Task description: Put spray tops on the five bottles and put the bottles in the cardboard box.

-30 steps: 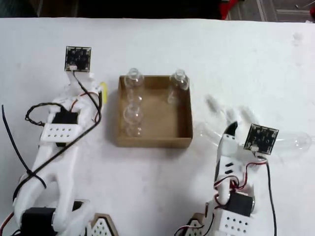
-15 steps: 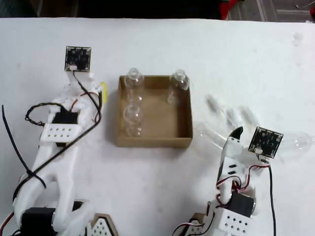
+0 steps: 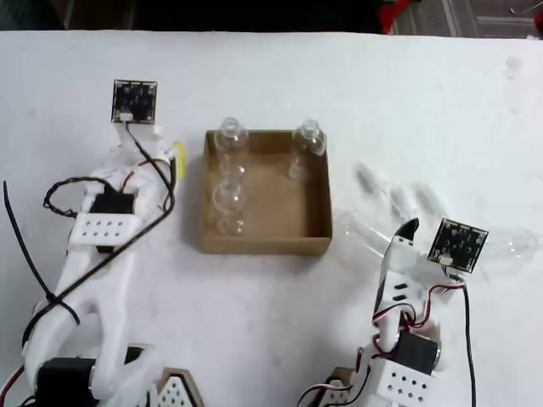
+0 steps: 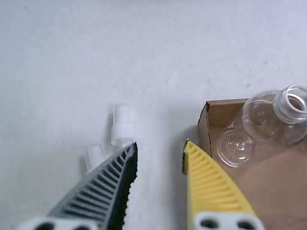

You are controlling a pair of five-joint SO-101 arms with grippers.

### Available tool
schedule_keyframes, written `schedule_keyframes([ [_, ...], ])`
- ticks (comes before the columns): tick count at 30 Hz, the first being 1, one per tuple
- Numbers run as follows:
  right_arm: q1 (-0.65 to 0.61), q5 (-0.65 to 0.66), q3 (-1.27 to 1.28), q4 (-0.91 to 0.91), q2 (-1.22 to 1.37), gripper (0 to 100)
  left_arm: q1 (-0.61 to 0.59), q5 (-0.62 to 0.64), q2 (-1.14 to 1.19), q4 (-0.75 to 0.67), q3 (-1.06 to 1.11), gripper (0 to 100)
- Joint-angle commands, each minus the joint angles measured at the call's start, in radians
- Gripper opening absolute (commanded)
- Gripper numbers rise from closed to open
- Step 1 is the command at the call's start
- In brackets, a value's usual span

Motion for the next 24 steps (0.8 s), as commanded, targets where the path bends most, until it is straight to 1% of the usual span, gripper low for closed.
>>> schedule_keyframes([
  [1, 0.012, 0.002, 0.008, -0.007, -0.005, 14.9, 0.001, 0.003, -0.001, -0.025, -0.006, 15],
  [2, 0.012, 0.018, 0.008, -0.005, -0.005, 14.9, 0.001, 0.003, -0.001, -0.025, -0.006, 15],
  [6, 0.012, 0.152, 0.008, -0.005, -0.005, 14.6, 0.001, 0.003, -0.001, -0.025, -0.006, 15],
  [8, 0.007, 0.181, 0.008, -0.005, -0.002, 14.6, 0.001, 0.003, -0.001, -0.025, -0.006, 15],
  [12, 0.004, 0.181, 0.009, 0.025, -0.005, 14.6, 0.001, 0.003, -0.001, -0.025, -0.006, 15],
  [19, -0.042, 0.183, 0.009, 0.028, -0.005, 14.5, 0.001, 0.003, -0.001, -0.025, -0.006, 15],
  [24, -0.050, 0.183, 0.009, 0.028, -0.001, 14.5, 0.001, 0.003, -0.001, -0.025, -0.006, 15],
])
